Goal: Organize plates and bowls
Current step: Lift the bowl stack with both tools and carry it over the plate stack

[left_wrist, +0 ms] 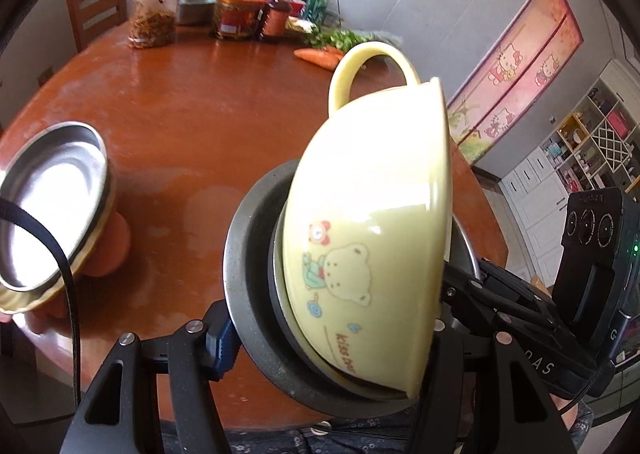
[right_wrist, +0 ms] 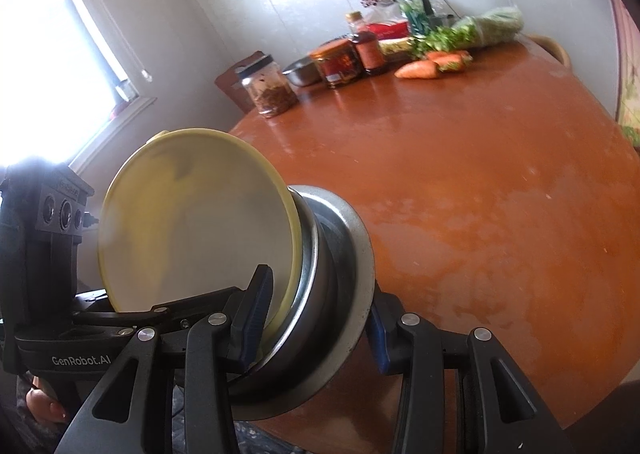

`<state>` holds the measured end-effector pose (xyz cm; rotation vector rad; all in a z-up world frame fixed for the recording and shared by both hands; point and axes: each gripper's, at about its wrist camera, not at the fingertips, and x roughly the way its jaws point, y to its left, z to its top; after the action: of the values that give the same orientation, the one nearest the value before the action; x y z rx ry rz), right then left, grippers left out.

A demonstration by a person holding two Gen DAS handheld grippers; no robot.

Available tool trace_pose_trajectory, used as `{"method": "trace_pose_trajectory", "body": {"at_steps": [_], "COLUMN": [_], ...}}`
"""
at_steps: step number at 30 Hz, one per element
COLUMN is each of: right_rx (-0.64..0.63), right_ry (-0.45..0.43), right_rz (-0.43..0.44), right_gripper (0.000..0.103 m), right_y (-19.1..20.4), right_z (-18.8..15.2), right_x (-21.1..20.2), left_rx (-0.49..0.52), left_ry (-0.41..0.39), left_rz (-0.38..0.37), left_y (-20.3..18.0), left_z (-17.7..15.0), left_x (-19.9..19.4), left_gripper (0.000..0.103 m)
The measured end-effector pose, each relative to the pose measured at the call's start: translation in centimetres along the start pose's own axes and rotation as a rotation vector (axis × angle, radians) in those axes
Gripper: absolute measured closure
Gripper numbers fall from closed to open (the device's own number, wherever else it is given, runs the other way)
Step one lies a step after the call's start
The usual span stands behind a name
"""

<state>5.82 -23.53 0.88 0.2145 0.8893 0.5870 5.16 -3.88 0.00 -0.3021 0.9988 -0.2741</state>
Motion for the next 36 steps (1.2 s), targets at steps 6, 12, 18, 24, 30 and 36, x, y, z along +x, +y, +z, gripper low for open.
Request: {"method": "trace_pose_trajectory", "body": {"at_steps": [6,12,18,24,30,36], "right_rx": [-0.039,-0.085,-0.128,-0.181,-0.226,-0.27], "right_ry": [-0.007,-0.008,0.002,0.004,0.005,0.018], "right_rz": [0.03,0.047,0.079,0.106,0.139,0.176], "right_gripper": [0.058,0.058,0.058,0.058,0.058,0.058], "right_y": [2.7,5.7,8.6,11.3,14.0,16.8], "right_z": [1.3,2.7,4.5,5.8,6.9,8.0], "right_x": [1.0,2.1,4.1,5.5,7.2,9.1], "left_rx": [-0.013,-0.041,-0.065,-0.082,-0.116,-0.144], "left_ry": [-0.044,-0.084,-0.123,-0.162,-0.184,-0.206], "left_rz": [0.029,0.037,0.065,0.098,0.123,0.15], "left_y": [1.8,4.2,6.7,9.1,11.5,13.7], "left_z": [0.6,1.4,2.4,3.1,3.5,3.9], "left_x": [-2.5,-4.7,-6.8,-8.8,-10.5,-11.9], "left_gripper": [0.043,0.043,0.043,0.043,0.043,0.043]}}
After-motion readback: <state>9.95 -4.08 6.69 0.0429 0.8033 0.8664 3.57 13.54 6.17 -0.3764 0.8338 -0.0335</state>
